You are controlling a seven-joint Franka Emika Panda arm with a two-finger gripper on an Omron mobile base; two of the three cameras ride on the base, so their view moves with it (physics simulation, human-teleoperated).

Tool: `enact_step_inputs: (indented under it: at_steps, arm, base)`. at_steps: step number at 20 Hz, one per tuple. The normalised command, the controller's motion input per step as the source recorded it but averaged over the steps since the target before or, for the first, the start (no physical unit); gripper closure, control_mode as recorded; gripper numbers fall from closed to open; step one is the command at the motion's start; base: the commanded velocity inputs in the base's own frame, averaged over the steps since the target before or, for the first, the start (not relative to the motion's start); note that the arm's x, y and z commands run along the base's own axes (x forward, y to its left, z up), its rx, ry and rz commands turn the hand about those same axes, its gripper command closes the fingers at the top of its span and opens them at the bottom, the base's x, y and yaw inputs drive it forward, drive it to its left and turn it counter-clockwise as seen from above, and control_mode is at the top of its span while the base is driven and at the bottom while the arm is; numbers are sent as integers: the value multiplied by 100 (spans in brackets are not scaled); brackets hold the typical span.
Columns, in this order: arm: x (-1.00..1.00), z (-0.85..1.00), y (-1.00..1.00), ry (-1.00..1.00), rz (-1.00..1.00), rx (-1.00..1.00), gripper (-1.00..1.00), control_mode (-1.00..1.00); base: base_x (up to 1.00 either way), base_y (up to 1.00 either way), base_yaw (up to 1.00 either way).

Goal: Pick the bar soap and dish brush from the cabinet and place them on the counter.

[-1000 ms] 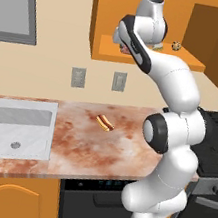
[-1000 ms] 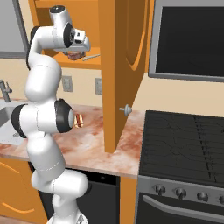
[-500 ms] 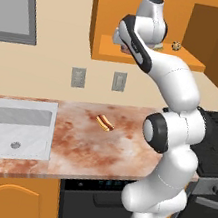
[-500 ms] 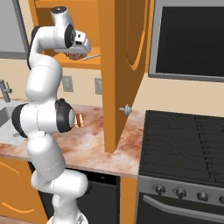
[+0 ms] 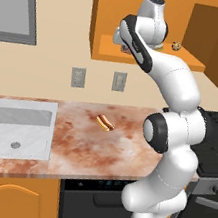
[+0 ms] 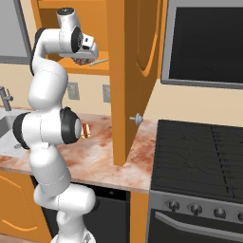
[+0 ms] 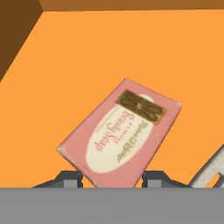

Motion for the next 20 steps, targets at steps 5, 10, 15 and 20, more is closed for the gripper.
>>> enact_step_inputs:
  at_steps: [5, 10, 15, 20]
  arm:
    - [-5, 14, 0, 0, 0, 0, 100, -100]
    - [-7, 31, 0, 0, 3, -1, 100, -100]
    - [-6, 20, 0, 0, 2, 0, 100, -100]
    - [-19, 2, -1, 1, 0, 2, 100, -100]
  base:
    - [0, 0, 0]
    - [0, 0, 0]
    - [0, 0, 0]
    - [0, 0, 0]
